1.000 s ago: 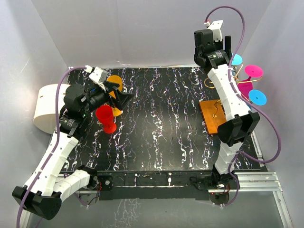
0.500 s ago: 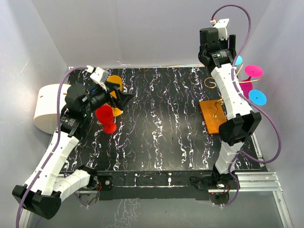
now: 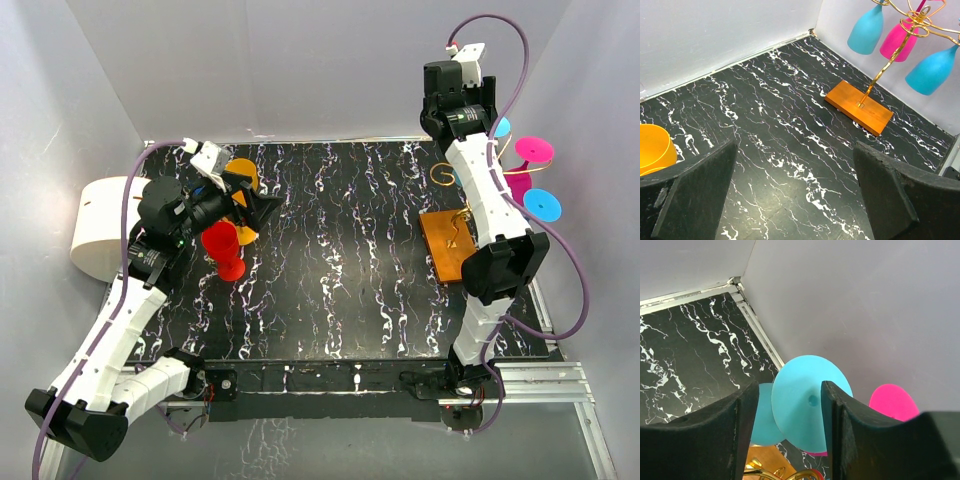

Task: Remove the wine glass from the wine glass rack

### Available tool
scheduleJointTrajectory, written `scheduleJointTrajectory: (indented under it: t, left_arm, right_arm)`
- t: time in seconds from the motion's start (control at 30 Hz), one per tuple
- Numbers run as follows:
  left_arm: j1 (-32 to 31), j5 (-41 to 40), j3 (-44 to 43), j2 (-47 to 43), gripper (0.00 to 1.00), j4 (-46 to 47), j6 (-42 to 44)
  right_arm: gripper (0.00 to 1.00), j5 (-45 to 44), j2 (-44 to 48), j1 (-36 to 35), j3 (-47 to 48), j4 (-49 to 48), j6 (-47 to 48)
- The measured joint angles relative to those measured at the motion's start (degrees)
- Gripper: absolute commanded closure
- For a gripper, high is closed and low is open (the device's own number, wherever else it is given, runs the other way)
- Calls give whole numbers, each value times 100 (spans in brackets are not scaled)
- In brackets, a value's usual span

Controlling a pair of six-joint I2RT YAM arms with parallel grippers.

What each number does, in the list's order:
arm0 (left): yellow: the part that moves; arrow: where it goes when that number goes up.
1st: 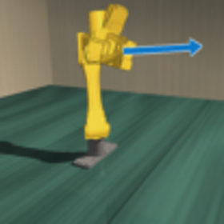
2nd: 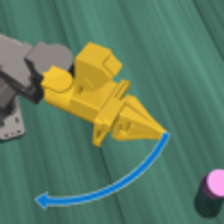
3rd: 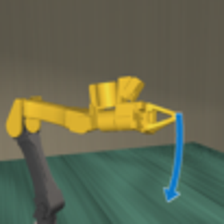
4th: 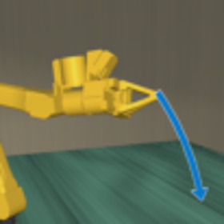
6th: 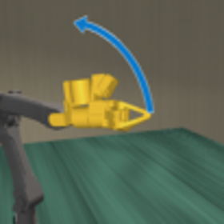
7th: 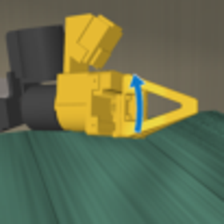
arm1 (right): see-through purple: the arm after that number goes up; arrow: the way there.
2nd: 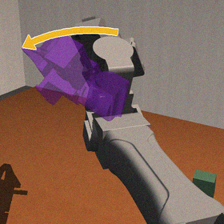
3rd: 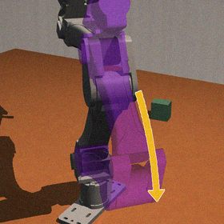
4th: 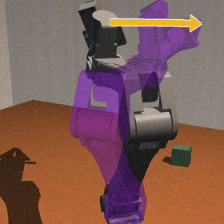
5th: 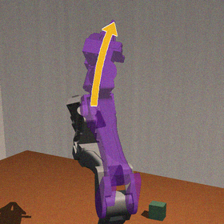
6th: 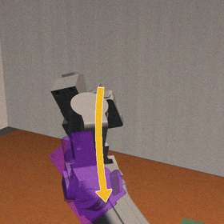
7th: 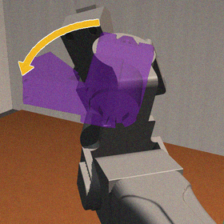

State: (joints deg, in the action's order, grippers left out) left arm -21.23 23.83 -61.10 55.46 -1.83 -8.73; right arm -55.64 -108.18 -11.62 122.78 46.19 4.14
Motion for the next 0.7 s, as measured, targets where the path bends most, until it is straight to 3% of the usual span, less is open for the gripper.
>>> scheduleJointTrajectory:
  t: [0.7]
  left_arm:
    - [-28,-55,0,26,1,-4,22]
  right_arm:
    - [80,50,13,0,-83,-44,94]
